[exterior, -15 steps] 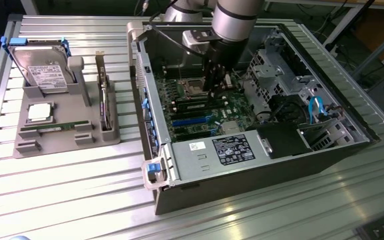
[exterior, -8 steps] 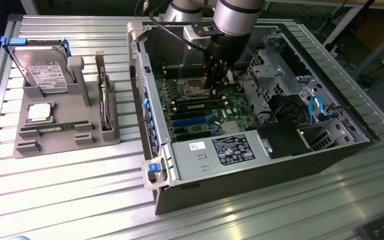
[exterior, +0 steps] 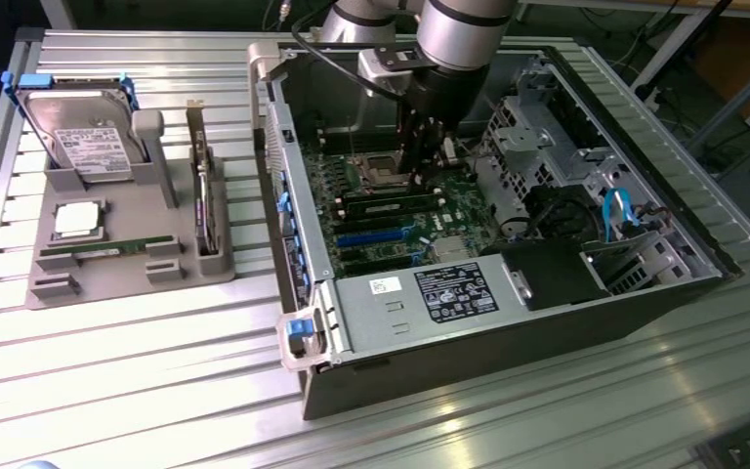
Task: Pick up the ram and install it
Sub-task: 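Press down the ram until it locks into place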
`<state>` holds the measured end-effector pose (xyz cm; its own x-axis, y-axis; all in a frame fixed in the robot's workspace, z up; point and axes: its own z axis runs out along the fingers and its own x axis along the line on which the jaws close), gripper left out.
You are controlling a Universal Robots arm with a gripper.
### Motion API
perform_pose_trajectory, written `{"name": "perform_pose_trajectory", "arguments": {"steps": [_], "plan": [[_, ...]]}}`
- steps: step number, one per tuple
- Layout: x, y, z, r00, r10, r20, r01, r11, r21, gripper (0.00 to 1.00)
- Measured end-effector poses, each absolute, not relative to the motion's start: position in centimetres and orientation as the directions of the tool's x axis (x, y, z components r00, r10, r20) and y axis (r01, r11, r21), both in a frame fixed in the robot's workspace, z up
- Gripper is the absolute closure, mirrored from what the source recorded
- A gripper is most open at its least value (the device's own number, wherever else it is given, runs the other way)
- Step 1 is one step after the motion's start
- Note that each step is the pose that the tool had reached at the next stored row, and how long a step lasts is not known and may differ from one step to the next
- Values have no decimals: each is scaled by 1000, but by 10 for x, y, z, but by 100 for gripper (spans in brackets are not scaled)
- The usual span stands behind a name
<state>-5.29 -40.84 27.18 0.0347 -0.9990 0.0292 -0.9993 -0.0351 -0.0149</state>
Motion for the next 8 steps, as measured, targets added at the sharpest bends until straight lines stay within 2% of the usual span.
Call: {"name": "perform_pose_trajectory", "arguments": {"steps": [3,4,5,6,7,8], "plan": [[-53,-408,272,35,-999,29,-999,-35,-15,60],[-53,-408,272,35,-999,29,-999,-35,-15,62],[-53,-408,272,35,-999,29,-999,-35,-15,69],[-53,-408,272,35,-999,29,-999,-35,-15,69],[-53,-408,272,35,-999,29,-999,-35,-15,87],[-53,-408,272,35,-999,29,-999,-35,-15,89]]}}
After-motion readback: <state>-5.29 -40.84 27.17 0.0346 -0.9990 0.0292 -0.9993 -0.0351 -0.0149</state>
